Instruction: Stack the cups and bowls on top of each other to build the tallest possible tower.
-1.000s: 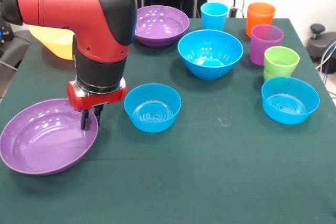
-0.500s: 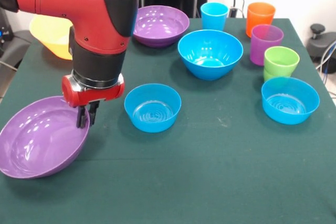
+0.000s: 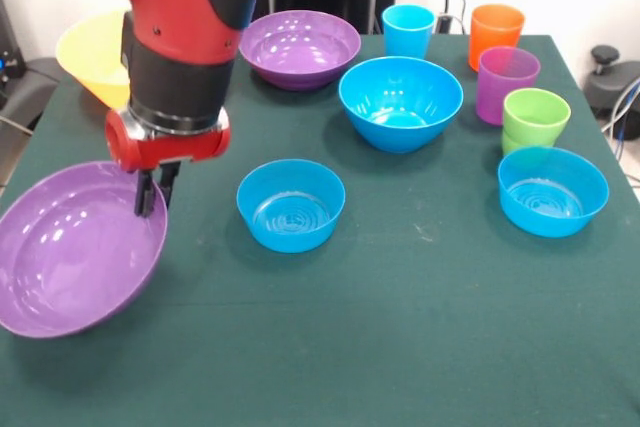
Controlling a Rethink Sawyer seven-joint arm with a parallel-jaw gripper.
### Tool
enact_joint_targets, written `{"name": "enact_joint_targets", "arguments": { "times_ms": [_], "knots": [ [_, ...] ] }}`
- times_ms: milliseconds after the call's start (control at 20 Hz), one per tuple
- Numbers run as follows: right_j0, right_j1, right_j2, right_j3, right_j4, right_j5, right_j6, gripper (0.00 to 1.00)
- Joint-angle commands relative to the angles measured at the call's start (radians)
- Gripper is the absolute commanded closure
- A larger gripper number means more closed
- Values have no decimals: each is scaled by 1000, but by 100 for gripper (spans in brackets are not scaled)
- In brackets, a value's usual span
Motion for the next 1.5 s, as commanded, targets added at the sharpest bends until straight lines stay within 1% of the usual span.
{"name": "enact_joint_targets", "arguments": {
  "times_ms": [50, 450, 700, 950, 1250, 1500],
  "knots": [
    [40, -107, -4, 102, 20, 96, -130, 100],
    [53, -175, -14, 202, 56, 62, -65, 100],
    [67, -204, -25, 252, 74, 39, -18, 100],
    [104, -227, -46, 277, 86, 44, 39, 100],
    [180, -218, -99, 276, 66, 23, 132, 100],
    [245, -201, -153, 273, 53, -22, 198, 100]
  ]
}}
